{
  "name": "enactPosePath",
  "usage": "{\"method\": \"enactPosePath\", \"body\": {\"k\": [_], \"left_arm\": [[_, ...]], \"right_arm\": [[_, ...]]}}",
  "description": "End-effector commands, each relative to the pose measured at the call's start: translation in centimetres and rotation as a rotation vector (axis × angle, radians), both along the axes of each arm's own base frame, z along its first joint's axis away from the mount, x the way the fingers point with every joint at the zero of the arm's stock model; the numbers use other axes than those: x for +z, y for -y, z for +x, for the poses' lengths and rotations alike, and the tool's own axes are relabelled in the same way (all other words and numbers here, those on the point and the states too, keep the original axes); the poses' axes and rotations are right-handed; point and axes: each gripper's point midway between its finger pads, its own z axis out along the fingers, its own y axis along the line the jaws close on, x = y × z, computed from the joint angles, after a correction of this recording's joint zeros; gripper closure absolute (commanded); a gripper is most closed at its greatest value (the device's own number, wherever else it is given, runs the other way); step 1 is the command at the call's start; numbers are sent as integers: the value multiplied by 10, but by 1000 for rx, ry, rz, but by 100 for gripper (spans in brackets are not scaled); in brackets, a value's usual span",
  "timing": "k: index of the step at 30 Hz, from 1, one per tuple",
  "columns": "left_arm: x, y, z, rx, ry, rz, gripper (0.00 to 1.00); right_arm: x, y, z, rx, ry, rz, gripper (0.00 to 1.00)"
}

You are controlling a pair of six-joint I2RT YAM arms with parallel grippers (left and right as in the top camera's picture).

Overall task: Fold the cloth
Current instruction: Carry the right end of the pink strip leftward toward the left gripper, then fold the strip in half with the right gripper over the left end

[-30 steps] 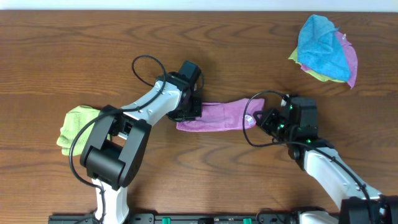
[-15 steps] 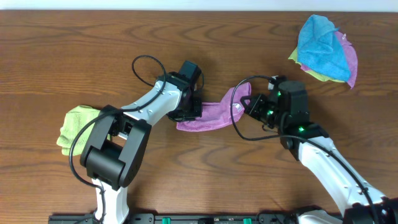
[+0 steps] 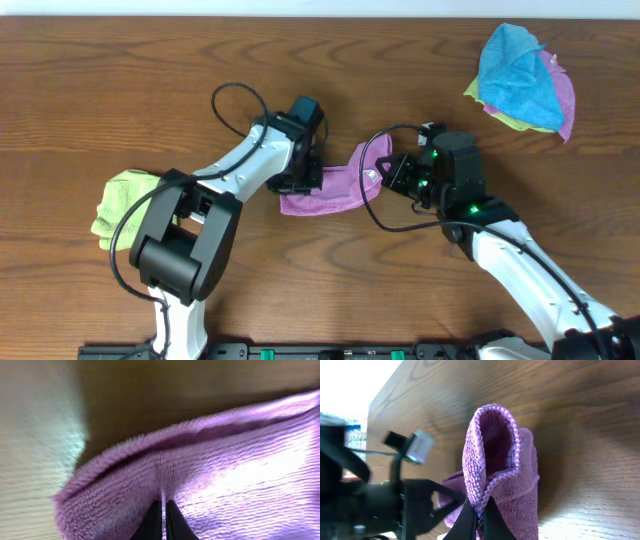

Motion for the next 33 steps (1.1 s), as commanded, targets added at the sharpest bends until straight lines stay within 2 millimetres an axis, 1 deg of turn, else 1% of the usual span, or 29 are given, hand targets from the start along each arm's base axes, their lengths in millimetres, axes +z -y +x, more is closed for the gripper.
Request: {"method": "enactPosePath", "body": {"k": [1, 4, 8, 11, 15, 19, 24, 27, 33], "left_arm": [[26, -1, 26, -25, 105, 35, 94], [45, 1, 39, -37, 149, 38, 94], [61, -3, 50, -29, 177, 49, 94], [69, -16, 57, 4, 177, 60, 94], [74, -37, 64, 53, 165, 68, 94], [79, -53, 67, 92, 162, 73, 94], [85, -67, 68, 124, 160, 75, 94], [87, -73, 66, 134, 152, 79, 94], [94, -83, 61, 151, 142, 88, 94]], "right_arm": [[12, -4, 4, 11, 43, -11, 99], [13, -4, 4, 12, 43, -10, 99], [15, -8, 4, 22, 50, -8, 99], [19, -18, 2, 48, 68, -2, 99], [21, -30, -2, 76, 80, -9, 99], [23, -41, -6, 93, 94, -22, 99], [24, -56, -7, 123, 101, -31, 99], [21, -68, -7, 150, 93, -39, 99], [9, -99, -8, 216, 67, -55, 99]]}}
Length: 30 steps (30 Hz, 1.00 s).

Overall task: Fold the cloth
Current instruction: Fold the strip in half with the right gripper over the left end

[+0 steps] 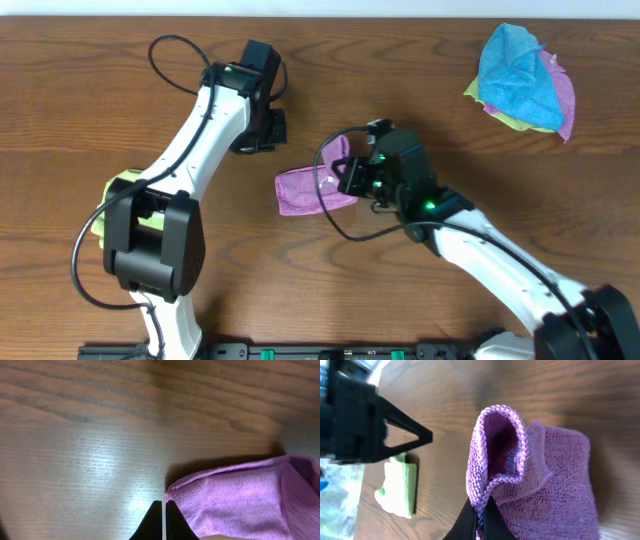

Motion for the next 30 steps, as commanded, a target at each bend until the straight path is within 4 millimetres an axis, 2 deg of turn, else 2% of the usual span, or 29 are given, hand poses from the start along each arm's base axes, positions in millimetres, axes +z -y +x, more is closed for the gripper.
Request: {"method": "enactPosePath", "body": {"k": [1, 10, 16, 22, 30], "left_arm": [[21, -9, 6, -3, 54, 8, 94], [40, -31, 5, 32, 79, 11, 94], [43, -45, 1, 57, 62, 17, 94], [43, -48, -1, 61, 53, 20, 94], [45, -48, -3, 61, 52, 17, 94]], "right_arm": [[0, -18, 3, 36, 16, -20, 99], [-12, -48, -2, 91, 7, -50, 99], [-22, -64, -6, 116, 1, -77, 99], [-39, -76, -16, 143, -20, -107, 99], [-43, -78, -18, 139, -13, -131, 99]]}}
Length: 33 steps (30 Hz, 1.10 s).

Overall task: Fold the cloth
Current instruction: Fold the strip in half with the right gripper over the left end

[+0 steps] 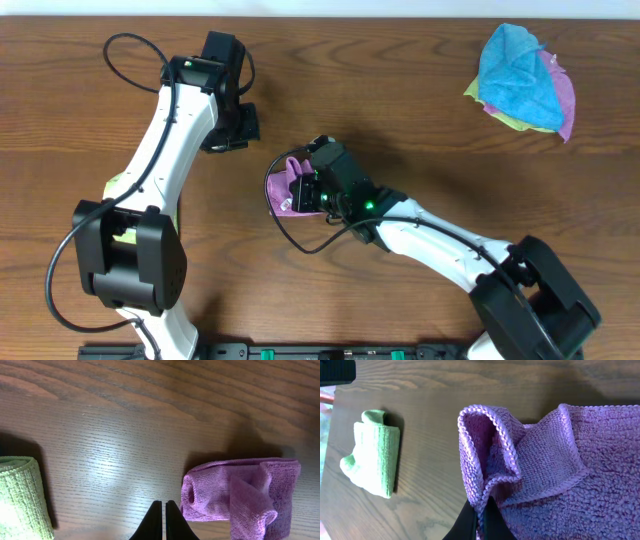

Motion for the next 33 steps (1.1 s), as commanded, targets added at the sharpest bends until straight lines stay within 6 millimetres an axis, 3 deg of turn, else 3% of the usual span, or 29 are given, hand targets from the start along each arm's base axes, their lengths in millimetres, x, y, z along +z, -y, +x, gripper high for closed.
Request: {"method": "enactPosePath", "body": {"k": [1, 7, 10, 21, 26, 33], "left_arm": [[16, -3, 4, -14, 44, 2, 94], [22, -3, 4, -14, 60, -1, 94], [23, -3, 4, -14, 61, -2, 94], [22, -2, 2, -15, 52, -7, 94], [22, -2, 1, -15, 49, -6, 94], [22, -3, 1, -14, 50, -3, 94]], "right_arm": [[3, -4, 4, -7, 28, -14, 99], [-9, -6, 2, 1, 13, -31, 99], [-20, -12, -2, 21, -8, -34, 99], [-31, -38, -6, 72, -20, -46, 99], [-33, -39, -6, 92, -4, -55, 57], [-23, -46, -8, 118, -10, -22, 33]]}}
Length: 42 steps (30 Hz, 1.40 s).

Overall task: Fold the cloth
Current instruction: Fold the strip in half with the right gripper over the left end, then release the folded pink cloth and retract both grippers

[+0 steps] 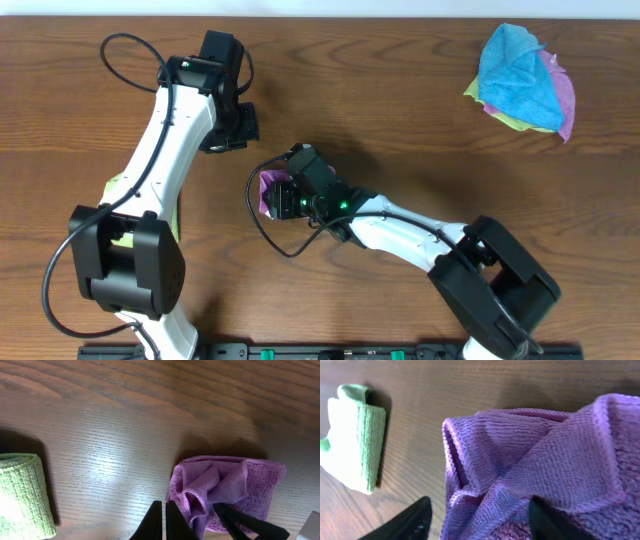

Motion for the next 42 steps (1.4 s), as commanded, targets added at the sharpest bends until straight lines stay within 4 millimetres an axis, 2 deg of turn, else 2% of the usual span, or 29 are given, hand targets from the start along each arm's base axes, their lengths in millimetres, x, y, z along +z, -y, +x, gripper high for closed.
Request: {"method": "enactPosePath", "body": {"k": [1, 6, 10, 14, 20, 23, 25, 26, 28, 29, 36, 40, 42], "left_arm": [[15, -3, 4, -15, 42, 0, 94], [16, -5, 4, -15, 40, 1, 94], [23, -12, 5, 6, 52, -5, 94], [33, -17, 7, 18, 81, -10, 94], [42, -16, 3, 17, 94, -21, 93], [43, -14, 0, 15, 87, -33, 91], [43, -14, -1, 15, 81, -37, 91], [43, -14, -2, 15, 79, -37, 92], [43, -11, -2, 11, 76, -54, 93], [43, -9, -2, 10, 75, -63, 93], [43, -5, -3, 23, 69, -91, 94], [44, -1, -4, 30, 63, -114, 94], [44, 0, -4, 34, 61, -123, 94]], "right_arm": [[12, -13, -1, 36, 6, 34, 31], [42, -12, 6, 32, 53, 66, 24], [71, 11, 11, -5, 63, 66, 14], [88, 29, 12, -36, 60, 61, 11], [106, 63, 9, -88, 46, 22, 15], [110, 92, 4, -139, 41, -54, 29], [115, 122, -3, -206, 48, -143, 36], [120, 136, -7, -234, 56, -179, 49], [132, 156, -17, -272, 78, -221, 94], [138, 164, -23, -282, 85, -234, 99], [162, 222, -67, -385, 91, -302, 99], [167, 239, -84, -407, 135, -275, 99], [162, 246, -92, -413, 150, -262, 99]]}}
